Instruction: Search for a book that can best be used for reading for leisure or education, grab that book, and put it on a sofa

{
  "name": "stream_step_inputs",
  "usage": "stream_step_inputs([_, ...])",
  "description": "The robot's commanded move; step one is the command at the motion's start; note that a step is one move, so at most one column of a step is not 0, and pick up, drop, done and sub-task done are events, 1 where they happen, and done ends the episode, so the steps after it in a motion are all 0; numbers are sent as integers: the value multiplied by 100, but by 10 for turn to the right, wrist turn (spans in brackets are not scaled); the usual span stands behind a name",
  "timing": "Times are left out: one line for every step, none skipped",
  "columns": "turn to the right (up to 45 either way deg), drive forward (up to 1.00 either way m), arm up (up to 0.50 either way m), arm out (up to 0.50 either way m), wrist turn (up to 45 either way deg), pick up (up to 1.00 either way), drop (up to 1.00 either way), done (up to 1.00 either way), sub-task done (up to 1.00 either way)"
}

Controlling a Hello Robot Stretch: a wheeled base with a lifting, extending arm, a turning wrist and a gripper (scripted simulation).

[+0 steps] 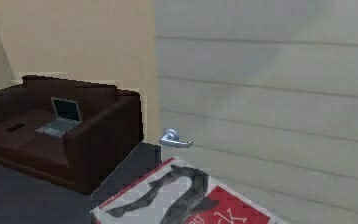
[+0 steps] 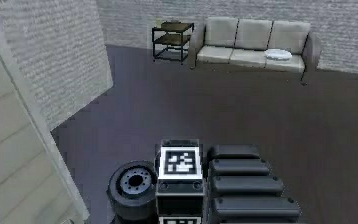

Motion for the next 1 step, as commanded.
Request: stream_step_inputs([30, 0, 0, 0, 0, 0, 0, 0, 0])
